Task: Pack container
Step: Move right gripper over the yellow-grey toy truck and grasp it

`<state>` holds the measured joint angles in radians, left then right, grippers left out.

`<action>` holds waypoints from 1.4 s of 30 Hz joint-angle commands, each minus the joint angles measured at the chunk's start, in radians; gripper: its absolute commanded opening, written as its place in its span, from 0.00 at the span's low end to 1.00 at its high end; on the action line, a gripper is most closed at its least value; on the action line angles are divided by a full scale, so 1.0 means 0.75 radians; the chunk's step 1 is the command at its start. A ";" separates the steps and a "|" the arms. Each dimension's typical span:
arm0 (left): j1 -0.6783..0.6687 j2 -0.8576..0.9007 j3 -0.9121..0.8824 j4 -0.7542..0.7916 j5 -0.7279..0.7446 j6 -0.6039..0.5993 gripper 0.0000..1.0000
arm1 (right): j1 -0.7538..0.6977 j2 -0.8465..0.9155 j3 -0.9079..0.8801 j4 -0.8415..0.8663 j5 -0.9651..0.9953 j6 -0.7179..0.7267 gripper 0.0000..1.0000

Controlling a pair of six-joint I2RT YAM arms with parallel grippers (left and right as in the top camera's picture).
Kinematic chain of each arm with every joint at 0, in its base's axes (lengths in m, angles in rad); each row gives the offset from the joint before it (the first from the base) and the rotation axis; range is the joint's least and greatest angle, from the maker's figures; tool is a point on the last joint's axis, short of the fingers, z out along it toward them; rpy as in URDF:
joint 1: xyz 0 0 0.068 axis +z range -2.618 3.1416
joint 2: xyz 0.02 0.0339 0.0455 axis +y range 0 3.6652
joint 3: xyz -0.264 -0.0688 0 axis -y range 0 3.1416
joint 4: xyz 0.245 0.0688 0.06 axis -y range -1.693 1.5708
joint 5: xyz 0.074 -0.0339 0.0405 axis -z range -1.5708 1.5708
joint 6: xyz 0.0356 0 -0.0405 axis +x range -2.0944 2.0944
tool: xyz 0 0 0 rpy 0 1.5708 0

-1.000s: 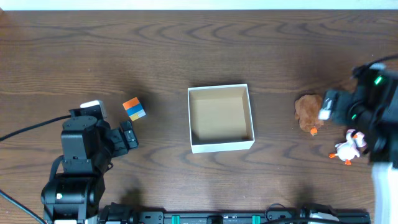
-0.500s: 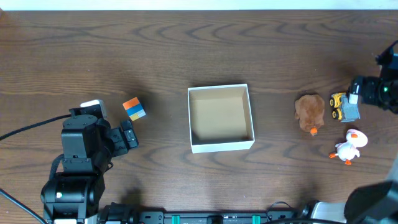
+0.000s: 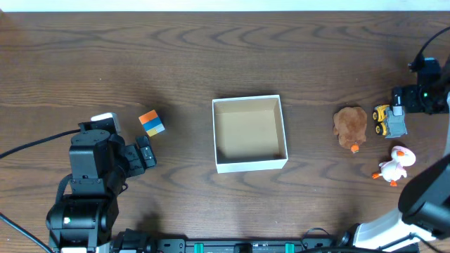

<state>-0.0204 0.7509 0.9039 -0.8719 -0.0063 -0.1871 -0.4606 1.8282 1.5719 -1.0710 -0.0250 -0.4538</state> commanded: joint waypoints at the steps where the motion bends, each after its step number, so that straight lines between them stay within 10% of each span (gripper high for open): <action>1: 0.007 0.002 0.034 -0.003 -0.002 -0.013 0.98 | -0.003 0.079 0.025 0.009 0.012 -0.030 0.99; 42: 0.007 0.002 0.034 -0.003 -0.002 -0.013 0.98 | 0.004 0.276 -0.066 0.123 -0.013 0.006 0.73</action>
<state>-0.0204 0.7509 0.9039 -0.8719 -0.0063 -0.1871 -0.4606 2.0220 1.5543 -0.9863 -0.0269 -0.4541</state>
